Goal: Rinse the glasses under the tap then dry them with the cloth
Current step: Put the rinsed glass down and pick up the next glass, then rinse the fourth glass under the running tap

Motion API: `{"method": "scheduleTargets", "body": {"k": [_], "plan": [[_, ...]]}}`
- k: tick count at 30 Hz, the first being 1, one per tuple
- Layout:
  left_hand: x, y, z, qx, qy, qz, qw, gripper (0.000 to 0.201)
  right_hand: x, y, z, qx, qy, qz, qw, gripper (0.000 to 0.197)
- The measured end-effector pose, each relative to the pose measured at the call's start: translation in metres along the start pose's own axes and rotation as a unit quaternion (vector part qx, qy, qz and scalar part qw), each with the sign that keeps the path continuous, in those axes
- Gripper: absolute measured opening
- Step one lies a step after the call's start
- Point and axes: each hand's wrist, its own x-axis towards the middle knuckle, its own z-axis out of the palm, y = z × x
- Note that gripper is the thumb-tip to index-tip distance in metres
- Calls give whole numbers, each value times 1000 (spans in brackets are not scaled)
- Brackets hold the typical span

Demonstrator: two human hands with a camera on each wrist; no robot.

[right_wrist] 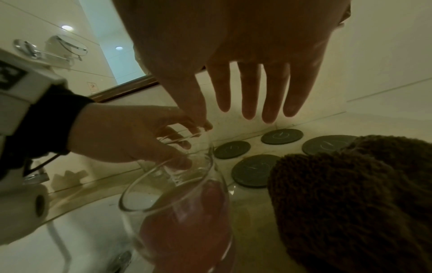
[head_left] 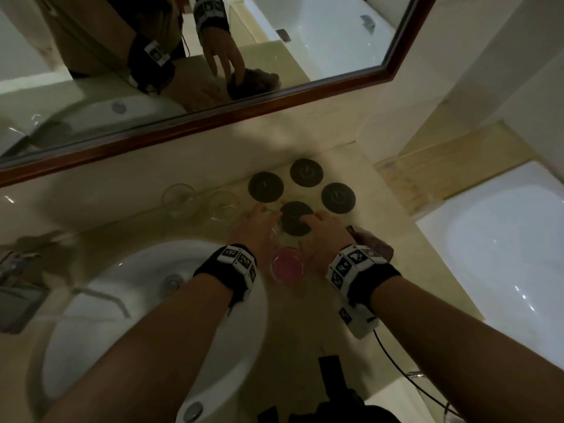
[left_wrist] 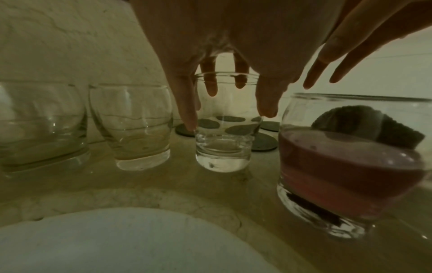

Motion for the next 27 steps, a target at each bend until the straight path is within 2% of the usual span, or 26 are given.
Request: {"method": "scheduleTargets", "body": {"k": [3,6,8,14,16,18,20,22,27], "plan": [[7,1,4,14,-4,-15,1000,49,2,6,-1,11,-3,-1,1000,53],[11,3,6,40,2,-21,999,32,3,11,-3,18,-10,4,1000,52],[13,5,4,43,0,-14,999,27,3,14,-3,20,-8,8,1000,52],[-10,3,-16,54,-20,27,998,58,3,17,-5,25,-5,16,1000,47],[-23,2,-25,56,11,38,998,52,4,16,-4,21,-2,23,1000,48],[-34,4,-31,48,66,75,994,41,5,16,-3,18,-2,31,999,47],[-42,8,-33,29,72,113,991,40,4,15,-3,13,-3,39,999,47],[-46,14,-29,35,37,139,989,43,2,15,-2,8,-6,48,999,47],[-54,33,-11,32,-94,115,988,88,-14,21,5,13,17,47,999,45]]}}
